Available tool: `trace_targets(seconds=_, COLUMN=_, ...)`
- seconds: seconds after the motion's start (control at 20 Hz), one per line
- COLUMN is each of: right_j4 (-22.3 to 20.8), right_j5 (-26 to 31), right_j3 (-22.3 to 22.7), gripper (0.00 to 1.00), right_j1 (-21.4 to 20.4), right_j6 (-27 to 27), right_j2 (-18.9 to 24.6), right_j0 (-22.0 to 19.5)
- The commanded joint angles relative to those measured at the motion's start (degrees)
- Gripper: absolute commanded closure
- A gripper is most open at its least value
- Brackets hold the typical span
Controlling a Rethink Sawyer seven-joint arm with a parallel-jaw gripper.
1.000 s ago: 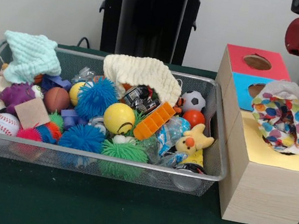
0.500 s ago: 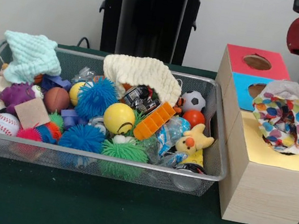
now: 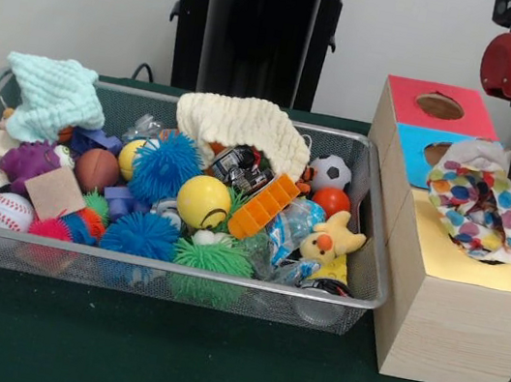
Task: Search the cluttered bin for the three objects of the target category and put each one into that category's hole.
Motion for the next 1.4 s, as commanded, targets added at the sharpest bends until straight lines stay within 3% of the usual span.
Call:
trace_targets(seconds=0.05, right_j4=-0.53, right_j5=-2.72, right_j3=0.48, gripper=1.00, right_j1=4.07, right_j6=10.03, right_j2=0.29, right_j0=-1.56)
trace_targets(seconds=0.9, right_j4=1.05, right_j5=-5.45, right_j3=-2.24, gripper=1.00, right_j1=8.93, right_j6=10.84, right_j2=-3.60, right_j0=0.71)
trace_targets(seconds=1.4, right_j4=5.29, right_j5=-3.79, right_j3=-3.77, gripper=1.00, right_j1=10.15, right_j6=13.06, right_j2=-4.65, right_j0=3.16)
